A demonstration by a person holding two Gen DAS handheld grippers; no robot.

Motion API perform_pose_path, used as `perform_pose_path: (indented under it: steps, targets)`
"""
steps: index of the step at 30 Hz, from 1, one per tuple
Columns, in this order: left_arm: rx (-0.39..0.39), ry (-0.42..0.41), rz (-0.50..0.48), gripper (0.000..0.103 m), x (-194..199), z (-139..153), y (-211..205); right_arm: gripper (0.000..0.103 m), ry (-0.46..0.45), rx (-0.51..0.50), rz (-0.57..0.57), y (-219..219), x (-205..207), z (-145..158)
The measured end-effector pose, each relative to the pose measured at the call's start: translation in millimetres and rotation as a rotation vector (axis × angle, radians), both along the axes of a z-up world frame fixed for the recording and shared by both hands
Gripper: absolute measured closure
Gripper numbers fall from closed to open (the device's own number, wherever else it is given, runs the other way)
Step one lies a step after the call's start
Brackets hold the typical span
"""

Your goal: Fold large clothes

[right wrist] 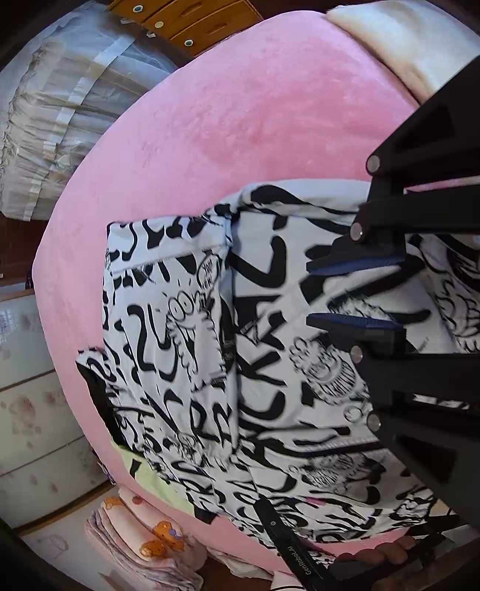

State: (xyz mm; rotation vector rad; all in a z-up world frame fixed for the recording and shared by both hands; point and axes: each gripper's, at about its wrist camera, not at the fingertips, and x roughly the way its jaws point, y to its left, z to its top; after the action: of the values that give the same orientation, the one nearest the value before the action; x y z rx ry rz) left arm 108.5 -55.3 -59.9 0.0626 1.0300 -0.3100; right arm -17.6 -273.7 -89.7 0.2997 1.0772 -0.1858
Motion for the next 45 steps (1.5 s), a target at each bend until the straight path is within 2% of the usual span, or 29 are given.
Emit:
perform_pose_path:
  steps: [6,10,11,13,17,21,31,34,38,45]
  targets:
    - [-0.008,0.002,-0.006,0.046,-20.6,25.4,38.4,0.082,-0.034,0.000,0.050,37.7,-5.6,14.9]
    - [0.074,-0.055,-0.040,0.045,-33.1,43.8,67.8,0.082,-0.055,-0.012,0.108,70.3,-0.5,26.1]
    - [0.082,-0.068,-0.038,0.041,-35.6,47.5,76.1,0.082,-0.057,-0.016,0.118,76.6,1.5,27.8]
    - [0.087,-0.096,-0.018,0.034,-40.4,56.6,100.2,0.082,-0.069,-0.022,0.147,98.2,8.9,34.3]
    - [0.095,-0.133,0.045,0.033,-44.3,67.6,152.1,0.082,-0.114,-0.026,0.186,135.3,20.8,48.5]
    - [0.066,-0.117,0.130,0.033,-39.0,66.1,206.3,0.082,-0.162,-0.042,0.234,179.1,36.7,64.5]
    - [-0.108,-0.047,0.413,0.033,-12.8,28.2,348.5,0.082,-0.214,-0.092,0.337,282.2,87.5,75.5]
    - [-0.232,-0.026,0.487,0.033,-3.7,9.3,384.6,0.082,-0.206,-0.087,0.361,306.7,100.5,70.5]
    - [-0.392,0.014,0.635,0.033,5.7,-25.3,430.9,0.082,-0.194,-0.093,0.409,339.2,113.3,59.5]
    - [-0.451,0.070,0.901,0.033,17.3,-87.1,479.3,0.082,-0.137,-0.090,0.446,368.8,136.8,30.9]
